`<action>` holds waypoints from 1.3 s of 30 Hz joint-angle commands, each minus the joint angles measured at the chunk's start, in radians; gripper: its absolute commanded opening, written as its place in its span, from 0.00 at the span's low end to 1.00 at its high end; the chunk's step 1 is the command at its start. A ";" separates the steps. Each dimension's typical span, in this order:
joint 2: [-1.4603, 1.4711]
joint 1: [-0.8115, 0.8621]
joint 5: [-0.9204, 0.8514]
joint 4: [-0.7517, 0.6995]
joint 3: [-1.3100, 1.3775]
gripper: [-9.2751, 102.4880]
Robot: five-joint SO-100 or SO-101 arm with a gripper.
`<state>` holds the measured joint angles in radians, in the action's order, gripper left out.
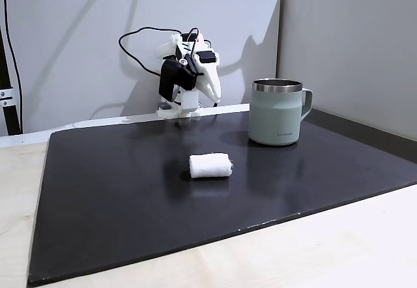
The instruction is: Grasp a gauze and put it in the cup.
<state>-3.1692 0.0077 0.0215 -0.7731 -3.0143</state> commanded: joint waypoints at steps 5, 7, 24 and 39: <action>-0.008 -0.025 -0.012 0.031 0.009 0.08; -0.008 -0.025 -0.012 0.031 0.009 0.08; -0.008 -0.029 -0.043 -0.025 0.086 0.08; 0.724 0.035 -0.011 -0.224 0.821 0.09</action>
<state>-2.5970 0.0092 0.0153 -0.9480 -2.4114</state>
